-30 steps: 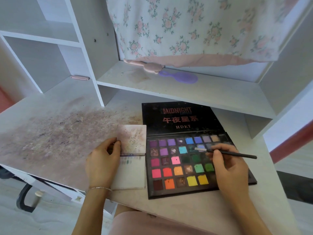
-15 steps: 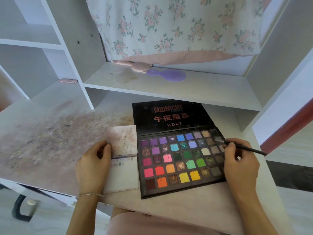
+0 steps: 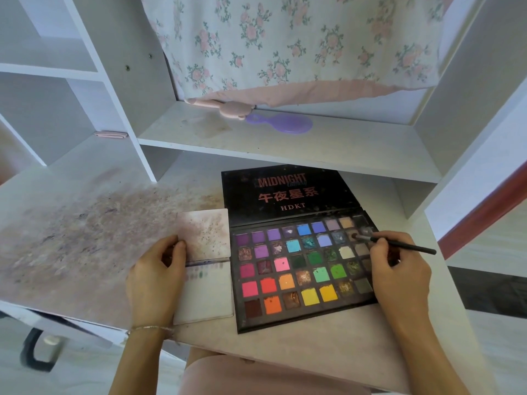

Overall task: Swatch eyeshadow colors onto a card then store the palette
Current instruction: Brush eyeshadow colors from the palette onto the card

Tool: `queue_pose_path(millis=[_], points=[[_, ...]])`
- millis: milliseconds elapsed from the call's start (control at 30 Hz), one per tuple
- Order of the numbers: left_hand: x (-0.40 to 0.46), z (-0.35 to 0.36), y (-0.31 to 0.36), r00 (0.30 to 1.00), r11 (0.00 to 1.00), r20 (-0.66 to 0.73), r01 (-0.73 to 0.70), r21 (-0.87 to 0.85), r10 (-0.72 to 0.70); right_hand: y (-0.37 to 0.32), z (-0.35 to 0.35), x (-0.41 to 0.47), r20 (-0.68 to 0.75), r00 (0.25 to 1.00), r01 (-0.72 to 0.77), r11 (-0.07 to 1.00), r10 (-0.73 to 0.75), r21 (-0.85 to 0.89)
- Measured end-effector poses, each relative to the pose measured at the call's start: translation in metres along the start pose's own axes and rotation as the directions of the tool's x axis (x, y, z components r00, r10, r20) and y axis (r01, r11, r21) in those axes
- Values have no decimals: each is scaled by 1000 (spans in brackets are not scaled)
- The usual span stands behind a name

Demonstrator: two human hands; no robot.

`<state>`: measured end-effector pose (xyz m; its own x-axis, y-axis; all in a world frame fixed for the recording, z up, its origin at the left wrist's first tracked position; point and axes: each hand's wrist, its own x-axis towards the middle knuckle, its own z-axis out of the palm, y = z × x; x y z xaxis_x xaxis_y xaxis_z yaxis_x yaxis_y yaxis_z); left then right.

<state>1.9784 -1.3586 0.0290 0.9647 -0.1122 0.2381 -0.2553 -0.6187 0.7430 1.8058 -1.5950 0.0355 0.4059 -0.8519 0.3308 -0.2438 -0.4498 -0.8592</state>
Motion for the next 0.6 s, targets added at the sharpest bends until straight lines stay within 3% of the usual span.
queue_pose_path(millis=[300,600], points=[[0,1,1,1000,1000,-11,28,-7,-28,-5,-1,-4,-10,1000,22,998,-21,66],[1,1,0,1000,1000,-7,20,-4,-20,-37,21,-27,230,951,181,975,-207,130]])
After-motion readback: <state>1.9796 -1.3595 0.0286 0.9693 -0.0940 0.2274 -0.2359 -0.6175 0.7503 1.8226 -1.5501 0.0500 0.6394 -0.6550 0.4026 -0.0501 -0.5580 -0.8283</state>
